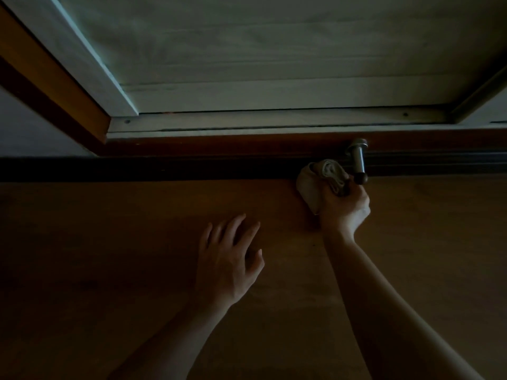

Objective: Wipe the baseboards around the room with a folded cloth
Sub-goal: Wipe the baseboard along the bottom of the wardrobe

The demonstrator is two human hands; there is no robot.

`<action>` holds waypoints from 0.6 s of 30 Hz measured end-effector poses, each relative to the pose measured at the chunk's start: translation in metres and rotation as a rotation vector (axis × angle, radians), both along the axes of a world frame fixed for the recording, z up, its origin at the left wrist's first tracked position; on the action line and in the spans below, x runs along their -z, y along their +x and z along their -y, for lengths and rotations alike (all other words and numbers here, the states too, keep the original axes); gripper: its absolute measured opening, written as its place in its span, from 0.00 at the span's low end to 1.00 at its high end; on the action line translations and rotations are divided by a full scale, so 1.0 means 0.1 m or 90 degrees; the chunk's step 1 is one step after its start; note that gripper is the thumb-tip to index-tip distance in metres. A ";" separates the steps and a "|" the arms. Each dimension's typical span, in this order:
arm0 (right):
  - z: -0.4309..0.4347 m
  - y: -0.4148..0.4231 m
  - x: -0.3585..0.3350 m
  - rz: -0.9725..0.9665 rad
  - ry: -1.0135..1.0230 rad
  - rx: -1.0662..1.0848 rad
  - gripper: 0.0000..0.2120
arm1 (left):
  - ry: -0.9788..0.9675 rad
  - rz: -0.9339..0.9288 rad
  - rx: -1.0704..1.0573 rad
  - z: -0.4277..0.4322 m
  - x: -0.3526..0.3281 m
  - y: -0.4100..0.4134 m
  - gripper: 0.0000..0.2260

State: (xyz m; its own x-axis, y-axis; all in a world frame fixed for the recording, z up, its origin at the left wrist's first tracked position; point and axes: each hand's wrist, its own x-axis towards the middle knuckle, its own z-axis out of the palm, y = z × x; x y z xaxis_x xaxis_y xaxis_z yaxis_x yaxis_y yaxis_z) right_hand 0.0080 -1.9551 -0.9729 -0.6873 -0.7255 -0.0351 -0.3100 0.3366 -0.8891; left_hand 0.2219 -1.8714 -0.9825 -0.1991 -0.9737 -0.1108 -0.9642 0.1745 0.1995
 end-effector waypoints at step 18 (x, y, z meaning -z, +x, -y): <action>-0.04 -0.70 -0.03 0.020 -0.007 0.077 0.13 | 0.082 0.088 0.047 0.07 -0.10 -0.29 0.32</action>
State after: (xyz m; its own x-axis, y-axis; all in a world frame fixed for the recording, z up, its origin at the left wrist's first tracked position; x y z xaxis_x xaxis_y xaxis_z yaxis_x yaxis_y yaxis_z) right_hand -0.0618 -1.9510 -0.9698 -0.7689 -0.6374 -0.0505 -0.2396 0.3605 -0.9015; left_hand 0.1930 -1.8783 -0.9729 -0.2430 -0.9334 -0.2642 -0.9697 0.2267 0.0909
